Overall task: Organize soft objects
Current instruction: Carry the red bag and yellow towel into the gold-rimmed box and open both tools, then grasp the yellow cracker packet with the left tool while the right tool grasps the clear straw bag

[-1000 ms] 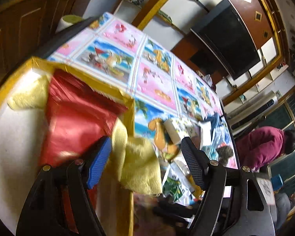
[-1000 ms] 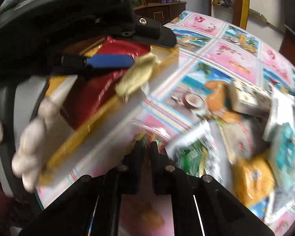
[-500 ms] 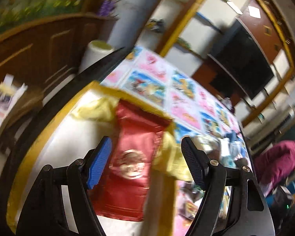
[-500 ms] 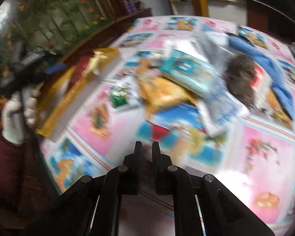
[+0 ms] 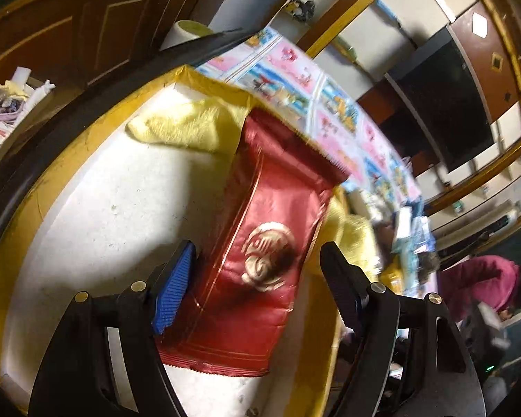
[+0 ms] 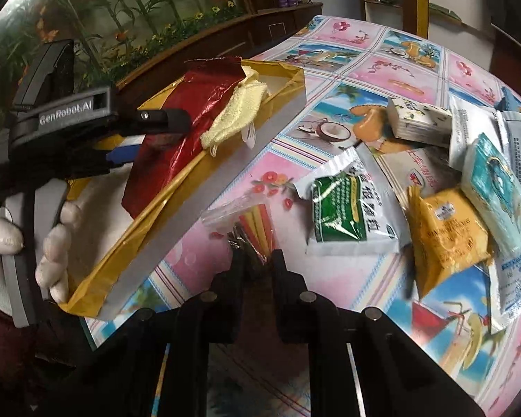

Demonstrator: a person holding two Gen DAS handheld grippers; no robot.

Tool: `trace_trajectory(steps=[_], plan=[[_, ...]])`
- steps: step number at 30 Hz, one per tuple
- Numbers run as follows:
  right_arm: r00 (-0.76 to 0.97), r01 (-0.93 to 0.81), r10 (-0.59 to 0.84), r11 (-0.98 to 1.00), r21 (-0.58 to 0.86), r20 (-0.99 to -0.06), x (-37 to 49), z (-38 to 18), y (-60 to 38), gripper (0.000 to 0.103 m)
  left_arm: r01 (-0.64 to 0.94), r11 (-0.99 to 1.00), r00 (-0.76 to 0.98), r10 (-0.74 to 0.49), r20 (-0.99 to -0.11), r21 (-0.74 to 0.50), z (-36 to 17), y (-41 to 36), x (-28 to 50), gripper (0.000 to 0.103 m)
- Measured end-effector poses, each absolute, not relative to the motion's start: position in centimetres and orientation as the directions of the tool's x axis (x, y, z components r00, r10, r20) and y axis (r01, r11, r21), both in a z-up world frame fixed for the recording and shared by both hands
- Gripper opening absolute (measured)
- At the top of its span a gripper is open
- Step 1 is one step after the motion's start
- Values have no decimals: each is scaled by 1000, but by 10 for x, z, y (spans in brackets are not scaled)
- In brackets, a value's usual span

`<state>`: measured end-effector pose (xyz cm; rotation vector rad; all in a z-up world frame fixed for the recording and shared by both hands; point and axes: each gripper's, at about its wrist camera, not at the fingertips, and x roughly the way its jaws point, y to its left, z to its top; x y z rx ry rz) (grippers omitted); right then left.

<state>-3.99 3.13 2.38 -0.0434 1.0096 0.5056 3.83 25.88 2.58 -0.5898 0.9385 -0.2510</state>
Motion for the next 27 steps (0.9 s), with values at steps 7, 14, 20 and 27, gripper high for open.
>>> trace_trajectory(steps=[7, 14, 20, 27], plan=[[451, -302, 306, 936, 179, -839, -94, 24, -46, 11, 100, 775, 642, -530, -554, -624, 83, 255, -9, 74], [529, -121, 184, 983, 141, -828, -133, 29, -134, 22, 254, 775, 512, -615, -600, -579, 91, 171, -12, 76], [630, -107, 255, 964, 243, -733, -126, 35, -152, 61, 273, 833, 474, -551, -686, -481, 82, 103, 11, 76], [683, -26, 272, 936, 350, -677, -107, 27, -187, 61, 319, 891, 430, -440, -788, -324, 49, 31, 54, 76]])
